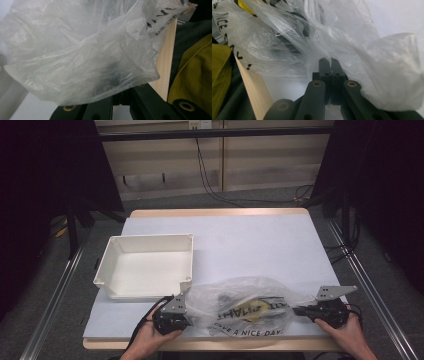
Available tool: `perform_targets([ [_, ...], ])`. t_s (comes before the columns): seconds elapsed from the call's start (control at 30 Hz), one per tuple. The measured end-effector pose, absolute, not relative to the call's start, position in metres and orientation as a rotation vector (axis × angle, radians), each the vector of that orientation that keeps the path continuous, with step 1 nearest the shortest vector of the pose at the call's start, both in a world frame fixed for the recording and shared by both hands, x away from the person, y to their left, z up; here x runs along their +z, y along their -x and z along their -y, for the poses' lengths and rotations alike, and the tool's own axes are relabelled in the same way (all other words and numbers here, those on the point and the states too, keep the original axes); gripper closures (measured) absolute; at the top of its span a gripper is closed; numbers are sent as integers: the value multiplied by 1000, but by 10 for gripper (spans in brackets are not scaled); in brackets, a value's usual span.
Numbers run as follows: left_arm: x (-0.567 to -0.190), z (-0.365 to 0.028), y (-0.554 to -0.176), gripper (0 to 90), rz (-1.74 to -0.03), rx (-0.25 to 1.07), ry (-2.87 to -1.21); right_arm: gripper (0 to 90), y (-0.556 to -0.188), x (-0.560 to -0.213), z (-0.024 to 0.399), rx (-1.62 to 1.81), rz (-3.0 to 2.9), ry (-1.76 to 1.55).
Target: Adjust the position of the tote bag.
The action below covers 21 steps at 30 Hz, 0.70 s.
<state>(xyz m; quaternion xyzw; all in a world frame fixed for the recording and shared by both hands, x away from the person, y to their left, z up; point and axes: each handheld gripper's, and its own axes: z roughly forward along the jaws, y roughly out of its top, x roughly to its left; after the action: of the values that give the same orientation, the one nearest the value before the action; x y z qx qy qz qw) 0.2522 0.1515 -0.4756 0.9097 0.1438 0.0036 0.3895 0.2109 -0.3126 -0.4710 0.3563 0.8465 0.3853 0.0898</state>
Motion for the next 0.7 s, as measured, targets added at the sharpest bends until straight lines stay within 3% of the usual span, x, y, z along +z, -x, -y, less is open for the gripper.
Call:
perform_targets([
  [0.57, -477, -156, -245, 900, -299, -103, -2304, 900, -202, -476, 316, 1115, -2587, -1034],
  [0.7, -478, -167, -247, 900, -354, -67, -2301, 900, -202, -476, 318, 1091, -2581, -1047],
])
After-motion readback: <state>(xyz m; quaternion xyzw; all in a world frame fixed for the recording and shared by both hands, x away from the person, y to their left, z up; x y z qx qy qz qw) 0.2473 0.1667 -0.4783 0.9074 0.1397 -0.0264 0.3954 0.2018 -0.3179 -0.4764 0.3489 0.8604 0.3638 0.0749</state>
